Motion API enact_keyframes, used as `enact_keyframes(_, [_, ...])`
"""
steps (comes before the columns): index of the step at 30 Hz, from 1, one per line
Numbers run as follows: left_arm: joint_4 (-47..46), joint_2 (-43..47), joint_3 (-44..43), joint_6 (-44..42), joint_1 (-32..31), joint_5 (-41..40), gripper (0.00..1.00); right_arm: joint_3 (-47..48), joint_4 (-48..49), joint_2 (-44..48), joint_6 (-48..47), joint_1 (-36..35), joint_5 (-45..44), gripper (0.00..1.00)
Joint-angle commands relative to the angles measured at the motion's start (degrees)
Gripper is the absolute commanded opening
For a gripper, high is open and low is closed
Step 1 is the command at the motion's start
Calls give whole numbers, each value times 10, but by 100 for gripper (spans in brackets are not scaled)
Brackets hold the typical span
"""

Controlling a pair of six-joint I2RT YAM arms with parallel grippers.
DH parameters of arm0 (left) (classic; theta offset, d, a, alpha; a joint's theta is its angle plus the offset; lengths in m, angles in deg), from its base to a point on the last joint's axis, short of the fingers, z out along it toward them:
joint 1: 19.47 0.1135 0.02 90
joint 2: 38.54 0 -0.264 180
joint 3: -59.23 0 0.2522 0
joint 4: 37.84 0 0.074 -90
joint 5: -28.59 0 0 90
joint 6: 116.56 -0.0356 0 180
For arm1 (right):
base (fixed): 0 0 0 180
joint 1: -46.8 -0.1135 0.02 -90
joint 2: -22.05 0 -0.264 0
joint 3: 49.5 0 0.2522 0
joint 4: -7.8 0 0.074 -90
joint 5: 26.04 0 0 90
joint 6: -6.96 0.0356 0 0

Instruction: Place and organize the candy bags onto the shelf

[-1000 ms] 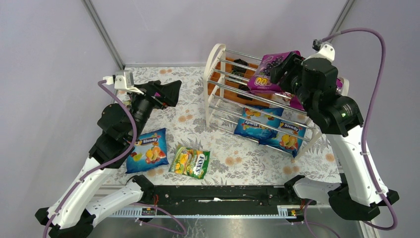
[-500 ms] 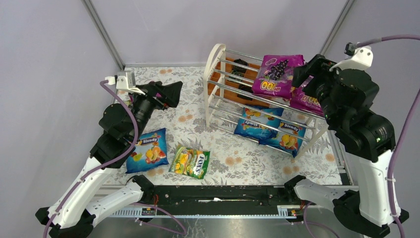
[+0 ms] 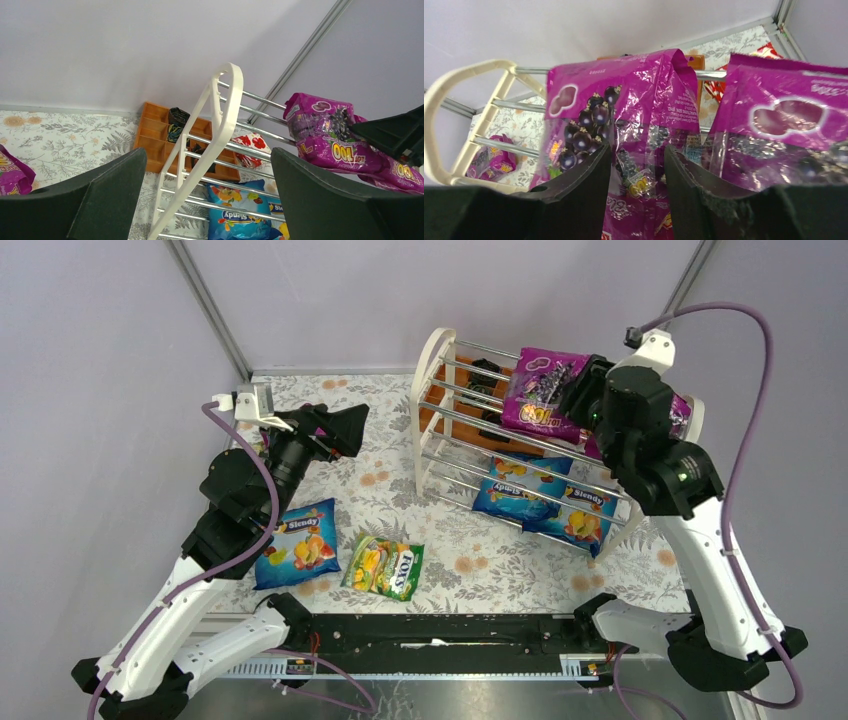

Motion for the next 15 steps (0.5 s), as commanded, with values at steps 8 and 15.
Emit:
enact_keyframes(8, [-21,8,-1,-1,3,5,99,-8,28,13,24,3,-2,53])
enact_keyframes(15, [-23,11,5,-3,3,-2,99,2,58,54,-28,3,102,74])
